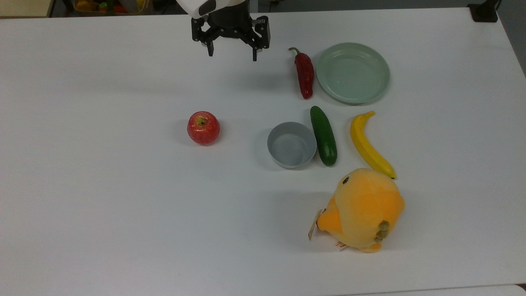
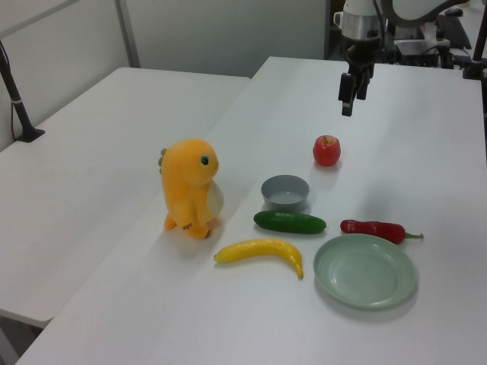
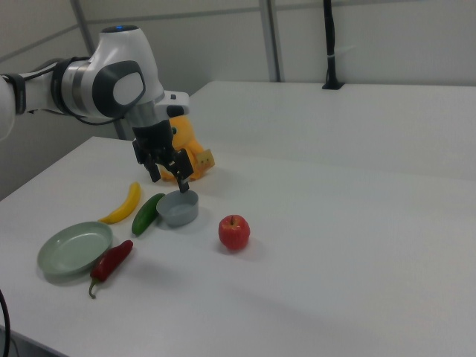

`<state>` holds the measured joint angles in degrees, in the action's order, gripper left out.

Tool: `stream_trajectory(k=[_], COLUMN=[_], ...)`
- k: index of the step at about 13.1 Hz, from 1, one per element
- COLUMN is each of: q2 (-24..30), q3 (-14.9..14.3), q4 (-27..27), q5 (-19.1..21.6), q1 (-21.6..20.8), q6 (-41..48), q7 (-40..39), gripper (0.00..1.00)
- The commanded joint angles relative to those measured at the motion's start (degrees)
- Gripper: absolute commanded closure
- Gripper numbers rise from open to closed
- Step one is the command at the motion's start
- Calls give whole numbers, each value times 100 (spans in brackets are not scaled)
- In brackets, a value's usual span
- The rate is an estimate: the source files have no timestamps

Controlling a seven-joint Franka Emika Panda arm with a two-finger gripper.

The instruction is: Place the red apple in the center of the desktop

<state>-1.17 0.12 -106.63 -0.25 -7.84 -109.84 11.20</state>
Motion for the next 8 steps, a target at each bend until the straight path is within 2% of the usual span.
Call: stream_trajectory(k=[1, 3, 8], q2=[108, 117, 100], q3=[-118, -118, -118], q4=[-165, -174, -147], q5=[96, 69, 78], q1=[-130, -121, -104], q6=[-178, -100, -47], q7=[-171, -966, -1068], gripper=[0, 0, 0])
